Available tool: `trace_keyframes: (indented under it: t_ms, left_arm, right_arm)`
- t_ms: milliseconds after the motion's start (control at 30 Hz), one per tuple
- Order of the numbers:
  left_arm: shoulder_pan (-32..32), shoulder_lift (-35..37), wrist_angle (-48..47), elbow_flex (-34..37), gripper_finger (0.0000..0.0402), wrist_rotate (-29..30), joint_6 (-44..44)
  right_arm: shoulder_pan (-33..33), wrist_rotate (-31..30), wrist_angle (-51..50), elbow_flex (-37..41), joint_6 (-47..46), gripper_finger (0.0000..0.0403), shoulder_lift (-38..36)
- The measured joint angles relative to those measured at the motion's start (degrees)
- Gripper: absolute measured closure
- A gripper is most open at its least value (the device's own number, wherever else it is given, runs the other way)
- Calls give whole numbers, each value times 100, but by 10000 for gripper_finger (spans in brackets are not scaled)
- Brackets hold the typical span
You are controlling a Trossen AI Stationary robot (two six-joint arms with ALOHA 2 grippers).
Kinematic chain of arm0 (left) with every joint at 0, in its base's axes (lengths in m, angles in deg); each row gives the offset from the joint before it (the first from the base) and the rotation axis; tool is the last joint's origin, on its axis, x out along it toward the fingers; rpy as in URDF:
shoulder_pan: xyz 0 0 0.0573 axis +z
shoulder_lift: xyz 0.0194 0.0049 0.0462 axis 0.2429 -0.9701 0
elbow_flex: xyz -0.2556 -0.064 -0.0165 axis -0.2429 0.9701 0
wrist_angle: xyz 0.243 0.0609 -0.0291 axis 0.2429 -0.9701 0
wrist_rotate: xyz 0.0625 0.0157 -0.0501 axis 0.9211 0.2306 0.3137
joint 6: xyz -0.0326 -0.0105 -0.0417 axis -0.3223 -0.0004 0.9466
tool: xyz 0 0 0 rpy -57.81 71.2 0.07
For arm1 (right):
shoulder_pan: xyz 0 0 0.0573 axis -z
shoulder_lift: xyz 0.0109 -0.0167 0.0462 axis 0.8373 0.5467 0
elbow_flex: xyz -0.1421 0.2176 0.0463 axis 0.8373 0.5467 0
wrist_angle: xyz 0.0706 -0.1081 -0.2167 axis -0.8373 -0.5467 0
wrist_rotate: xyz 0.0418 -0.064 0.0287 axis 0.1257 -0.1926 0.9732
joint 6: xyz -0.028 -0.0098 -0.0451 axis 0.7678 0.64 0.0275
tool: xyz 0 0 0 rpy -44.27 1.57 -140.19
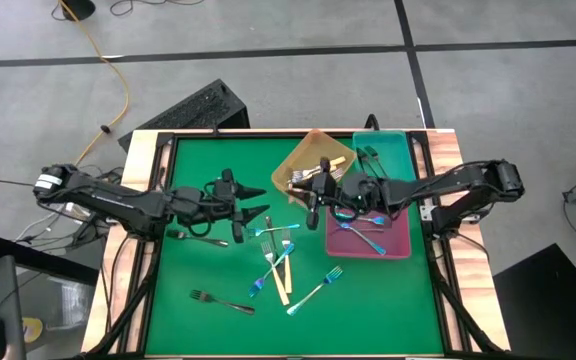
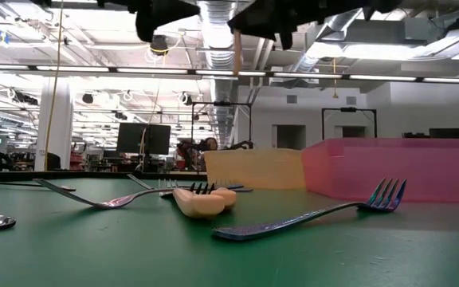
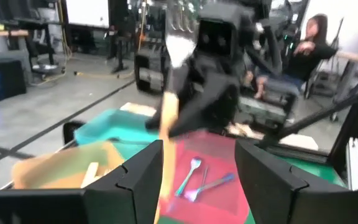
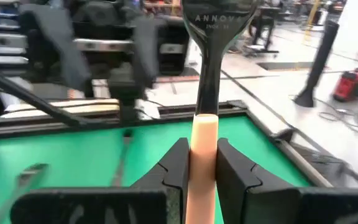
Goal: Sort silverware by color (type)
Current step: Put the orange fork into the orange bin
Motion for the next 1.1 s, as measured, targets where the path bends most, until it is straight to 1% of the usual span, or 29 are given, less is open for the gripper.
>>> trace_keyframes:
  t_ms: [67,300,433,567,633,767,967,1100]
  left_arm:
    - [-17,166,-290,0,219,-10,8]
    - [-20,587,-1089,2,219,-53,147]
    - [-20,734,-1527,4,218,-46,327]
    - [-20,743,-1751,4,218,-39,488]
    - [-20,737,-1769,4,218,-39,496]
    - [-20,699,-1797,4,219,-39,500]
    - [-20,703,-1840,4,219,-32,571]
    - [-20,703,-1896,4,219,-24,586]
  right_arm:
    - [113,2,-229,-174,151,327,-10]
    - [565,19,-1773,-723,926,327,-60]
    - [813,4,-2473,-803,1270,327,-54]
    - [1022,-74,-2849,-814,1712,327,-12]
    - [1098,-261,-3031,-814,2113,327,84]
    - [1264,-305,-3275,-812,2839,327,308]
    - [1503,-502,-3411,-810,3260,327,784]
    - [1734,-760,-3472,-814,3483,327,1108]
